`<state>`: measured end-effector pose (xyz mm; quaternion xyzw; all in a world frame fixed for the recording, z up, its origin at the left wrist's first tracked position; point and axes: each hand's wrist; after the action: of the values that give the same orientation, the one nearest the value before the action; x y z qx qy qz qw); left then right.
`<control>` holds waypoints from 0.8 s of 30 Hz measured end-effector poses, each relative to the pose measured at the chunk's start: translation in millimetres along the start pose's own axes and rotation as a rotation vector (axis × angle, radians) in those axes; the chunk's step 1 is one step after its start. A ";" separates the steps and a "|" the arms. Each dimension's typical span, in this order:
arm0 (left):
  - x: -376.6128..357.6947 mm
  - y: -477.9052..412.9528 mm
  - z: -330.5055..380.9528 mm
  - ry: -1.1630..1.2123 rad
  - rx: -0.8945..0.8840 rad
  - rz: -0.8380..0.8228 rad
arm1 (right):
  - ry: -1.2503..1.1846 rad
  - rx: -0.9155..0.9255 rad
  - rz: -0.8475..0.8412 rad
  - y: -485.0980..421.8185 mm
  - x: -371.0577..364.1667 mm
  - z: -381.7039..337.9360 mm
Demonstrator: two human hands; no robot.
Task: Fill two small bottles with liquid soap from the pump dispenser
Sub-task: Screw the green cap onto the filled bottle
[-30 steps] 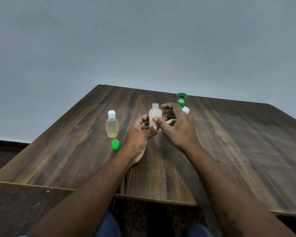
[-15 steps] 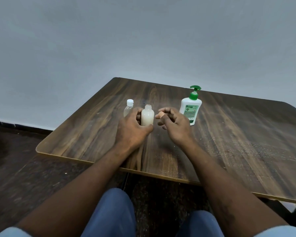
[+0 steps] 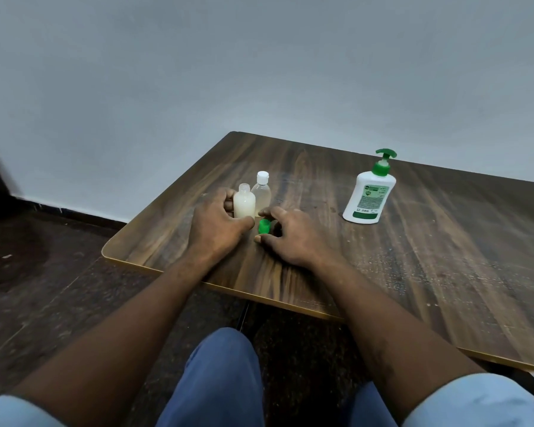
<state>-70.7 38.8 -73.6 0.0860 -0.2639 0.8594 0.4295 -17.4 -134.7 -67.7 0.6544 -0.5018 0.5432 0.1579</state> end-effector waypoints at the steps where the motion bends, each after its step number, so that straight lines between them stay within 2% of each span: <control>1: -0.7 0.7 -1.9 -0.009 0.005 -0.008 | 0.012 0.009 0.005 -0.6 -0.6 -1.2; 9: -26.6 5.0 5.5 -0.060 -0.012 -0.114 | 0.007 -0.059 0.141 4.9 19.5 25.1; 16: -79.2 5.9 46.8 -0.063 -0.063 -0.224 | -0.168 -0.187 0.283 13.9 78.0 63.8; 24: -120.1 5.0 51.2 -0.030 -0.111 -0.292 | -0.068 -0.181 0.233 5.6 103.7 79.7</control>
<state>-4.7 -73.9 -77.1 0.1127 -0.3021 0.7705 0.5499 12.3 -247.5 -8.1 0.5928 -0.6262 0.4881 0.1350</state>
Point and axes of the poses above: each hand's wrist, its own y-axis away from the middle knuckle, its own x-axis out of the back of the hand, z = x × y, and after that the axes turned 6 degrees about z, right-handed
